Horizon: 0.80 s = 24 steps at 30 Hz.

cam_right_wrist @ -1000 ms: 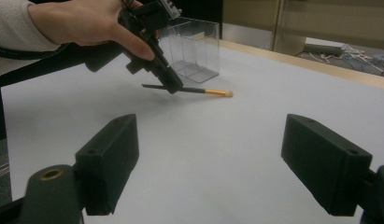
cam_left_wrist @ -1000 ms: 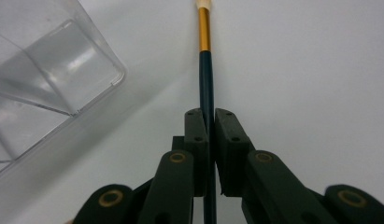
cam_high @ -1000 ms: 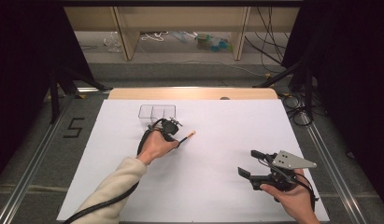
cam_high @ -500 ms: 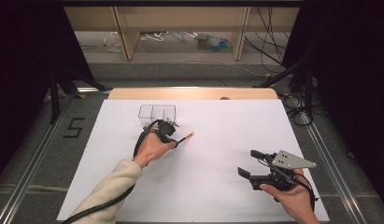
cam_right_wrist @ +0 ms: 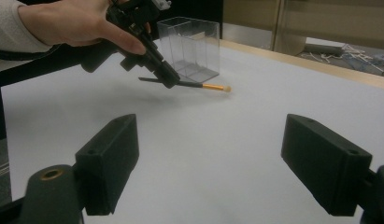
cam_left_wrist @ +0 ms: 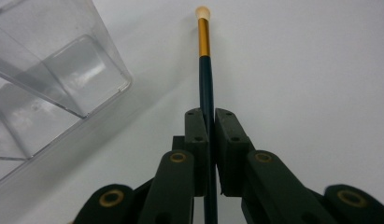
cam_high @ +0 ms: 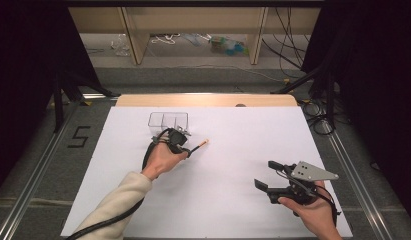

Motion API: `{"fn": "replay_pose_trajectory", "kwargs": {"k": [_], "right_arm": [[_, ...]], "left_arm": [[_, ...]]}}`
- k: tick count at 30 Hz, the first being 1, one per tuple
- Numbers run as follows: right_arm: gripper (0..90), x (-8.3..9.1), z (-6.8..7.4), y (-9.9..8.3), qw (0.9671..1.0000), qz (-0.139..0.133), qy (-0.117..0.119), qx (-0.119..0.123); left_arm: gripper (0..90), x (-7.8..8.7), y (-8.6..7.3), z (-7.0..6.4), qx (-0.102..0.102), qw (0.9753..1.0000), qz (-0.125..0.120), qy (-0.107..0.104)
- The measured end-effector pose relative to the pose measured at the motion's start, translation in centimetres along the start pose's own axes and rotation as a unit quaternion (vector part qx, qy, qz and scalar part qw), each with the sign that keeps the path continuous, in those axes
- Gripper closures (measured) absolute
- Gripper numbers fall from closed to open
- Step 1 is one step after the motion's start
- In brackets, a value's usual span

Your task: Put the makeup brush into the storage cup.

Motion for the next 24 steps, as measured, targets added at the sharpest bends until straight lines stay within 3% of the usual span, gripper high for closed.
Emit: {"fn": "replay_pose_trajectory", "kwargs": {"k": [2, 6, 7, 12, 14, 24], "right_arm": [[20.1, 0.1, 0.2, 0.0, 0.9999, 0.010, 0.003, -0.013], [20.1, 0.1, 0.2, 0.0, 0.9999, 0.011, 0.003, -0.012], [20.1, 0.0, 0.0, 0.0, 1.0000, 0.004, -0.002, -0.001], [20.1, 0.1, 0.0, 0.0, 1.0000, 0.007, -0.001, 0.000], [20.1, 0.1, 0.1, 0.0, 0.9999, 0.014, 0.002, -0.010], [20.1, 0.1, 0.1, 0.0, 0.9998, 0.014, 0.003, -0.011]], "left_arm": [[84.4, 0.1, -0.1, -0.1, 0.005, 0.9999, -0.013, 0.000], [84.4, 0.5, -0.2, -0.2, 0.007, 0.9994, -0.034, -0.002], [84.3, 0.6, -0.2, -0.1, 0.005, 0.9992, -0.039, -0.003], [84.3, 1.1, -0.3, -0.2, 0.003, 0.9981, -0.061, -0.013], [84.3, 1.3, -0.4, -0.3, 0.004, 0.9973, -0.072, -0.011], [84.3, 2.0, -0.7, -0.4, -0.001, 0.9947, -0.101, -0.020]]}}
Point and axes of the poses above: each handheld gripper's, and its own axes: x roughly backward along the jaws, y roughly out of its top, z roughly to its left, the point moved 2 cm from there along -x, roughly forward along the jaws, and after that the axes turned 14 degrees about x, right-handed, at the moved point
